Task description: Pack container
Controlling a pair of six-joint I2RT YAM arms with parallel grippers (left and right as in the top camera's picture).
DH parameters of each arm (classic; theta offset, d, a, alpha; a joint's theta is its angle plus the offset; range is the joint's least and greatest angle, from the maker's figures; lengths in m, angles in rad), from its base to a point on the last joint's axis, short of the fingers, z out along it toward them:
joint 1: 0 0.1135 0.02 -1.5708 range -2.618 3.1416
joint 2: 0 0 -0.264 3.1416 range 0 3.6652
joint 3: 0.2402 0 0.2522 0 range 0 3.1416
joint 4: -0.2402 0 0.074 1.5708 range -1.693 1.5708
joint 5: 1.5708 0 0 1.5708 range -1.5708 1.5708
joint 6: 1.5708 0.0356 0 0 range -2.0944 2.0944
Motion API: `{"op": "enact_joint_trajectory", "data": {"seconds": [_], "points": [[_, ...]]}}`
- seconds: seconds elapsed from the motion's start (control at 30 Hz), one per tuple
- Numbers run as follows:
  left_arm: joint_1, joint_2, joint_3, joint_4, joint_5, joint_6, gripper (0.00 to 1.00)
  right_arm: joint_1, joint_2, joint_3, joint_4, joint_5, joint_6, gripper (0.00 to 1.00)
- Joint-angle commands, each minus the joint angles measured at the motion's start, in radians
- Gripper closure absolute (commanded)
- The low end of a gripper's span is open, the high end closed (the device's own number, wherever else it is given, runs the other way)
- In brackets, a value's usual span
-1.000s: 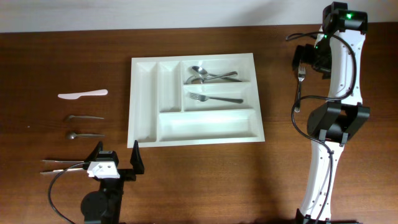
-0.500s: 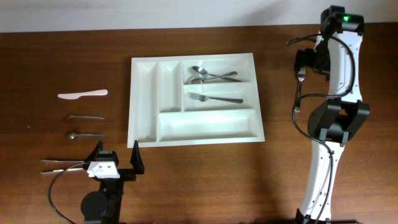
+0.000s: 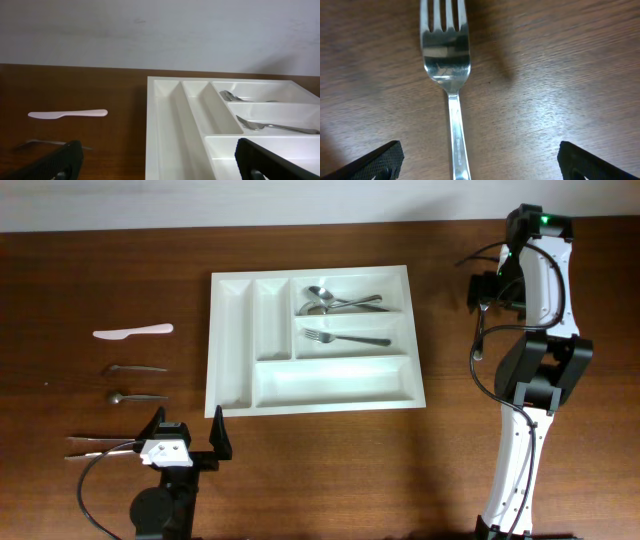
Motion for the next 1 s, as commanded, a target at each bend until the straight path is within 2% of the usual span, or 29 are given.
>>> {"op": "enact_joint_trajectory", "data": {"seconds": [0.0, 0.97], "points": [[0.001, -0.009, -0.006, 0.000, -0.001, 0.016, 0.01, -0.001, -0.004, -0.031, 0.011, 0.016, -0.009, 0.00], [0.001, -0.009, -0.006, 0.000, -0.001, 0.016, 0.01, -0.001, -0.004, -0.125, 0.047, 0.035, -0.013, 0.01]]}}
